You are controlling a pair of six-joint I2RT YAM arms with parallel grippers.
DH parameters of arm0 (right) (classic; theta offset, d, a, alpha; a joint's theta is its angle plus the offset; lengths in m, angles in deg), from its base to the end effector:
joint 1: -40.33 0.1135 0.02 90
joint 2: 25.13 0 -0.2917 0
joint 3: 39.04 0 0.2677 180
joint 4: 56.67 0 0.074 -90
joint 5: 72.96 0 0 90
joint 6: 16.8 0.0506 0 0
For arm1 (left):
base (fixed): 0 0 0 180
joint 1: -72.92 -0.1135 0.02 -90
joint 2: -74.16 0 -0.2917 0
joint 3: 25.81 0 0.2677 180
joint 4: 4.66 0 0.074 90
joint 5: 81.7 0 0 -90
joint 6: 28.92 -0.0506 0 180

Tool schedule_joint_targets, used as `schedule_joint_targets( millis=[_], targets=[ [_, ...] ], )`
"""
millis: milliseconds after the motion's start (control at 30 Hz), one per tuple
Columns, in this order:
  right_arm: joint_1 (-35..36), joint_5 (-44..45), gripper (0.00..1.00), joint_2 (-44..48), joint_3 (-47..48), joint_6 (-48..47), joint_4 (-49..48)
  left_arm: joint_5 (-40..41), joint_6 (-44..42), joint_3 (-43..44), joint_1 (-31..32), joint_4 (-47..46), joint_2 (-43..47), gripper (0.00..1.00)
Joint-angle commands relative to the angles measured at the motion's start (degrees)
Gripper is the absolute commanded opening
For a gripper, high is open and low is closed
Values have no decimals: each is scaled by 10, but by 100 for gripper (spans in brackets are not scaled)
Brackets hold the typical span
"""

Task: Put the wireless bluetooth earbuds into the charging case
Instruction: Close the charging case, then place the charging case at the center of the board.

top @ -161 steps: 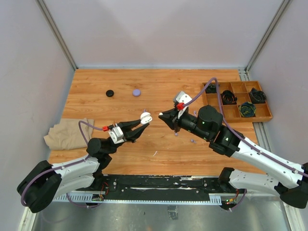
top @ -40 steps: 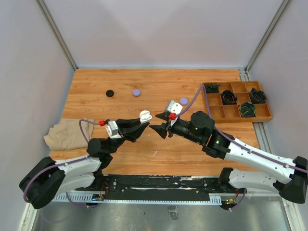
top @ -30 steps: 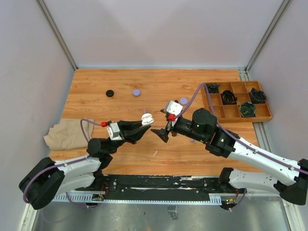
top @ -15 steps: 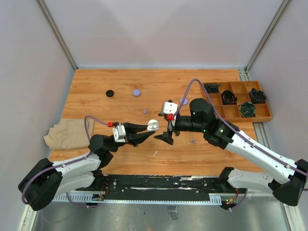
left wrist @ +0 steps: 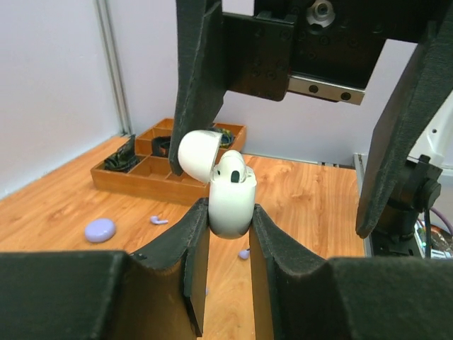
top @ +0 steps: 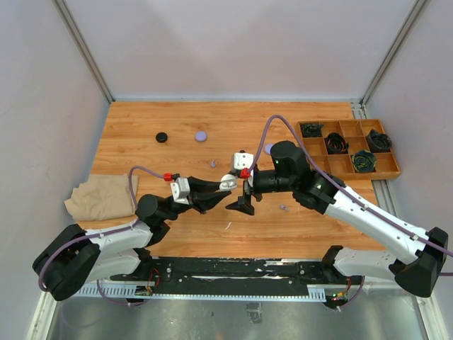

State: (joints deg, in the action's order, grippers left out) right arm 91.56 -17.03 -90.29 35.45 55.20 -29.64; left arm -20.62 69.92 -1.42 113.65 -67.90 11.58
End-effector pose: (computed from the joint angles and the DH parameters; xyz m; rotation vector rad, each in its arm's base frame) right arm 0.1483 0.2299 0.3864 -1.4215 1.3148 0.9495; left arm 0.1380 -0.1512 0.2570 0.7737 0.9903 -1.0399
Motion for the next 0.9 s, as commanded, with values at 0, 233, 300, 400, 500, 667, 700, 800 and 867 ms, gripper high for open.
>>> schedule_joint_targets(
  millis=[0,233,300,400,500,667,700,800,867],
  targets=[
    [-7,-16,99,15,13,-8,18,58,19,19,1,2,-6,0],
    [-6,11,99,24,6,-6,22,81,30,27,1,39,-11,0],
    [-6,45,98,30,4,2,20,84,36,26,1,47,-10,0],
    [-6,117,99,44,-8,19,6,98,48,23,1,68,-6,0],
    [-6,181,99,59,-22,36,-2,127,69,27,1,127,4,0],
    [-6,274,99,91,-64,73,-27,172,120,53,1,278,24,0],
    [-6,291,99,95,-71,79,-30,183,133,57,1,310,28,0],
    [-6,347,99,107,-95,95,-41,215,180,65,1,401,39,0],
    [-6,372,99,114,-115,104,-50,231,214,62,1,447,46,0]
  ],
)
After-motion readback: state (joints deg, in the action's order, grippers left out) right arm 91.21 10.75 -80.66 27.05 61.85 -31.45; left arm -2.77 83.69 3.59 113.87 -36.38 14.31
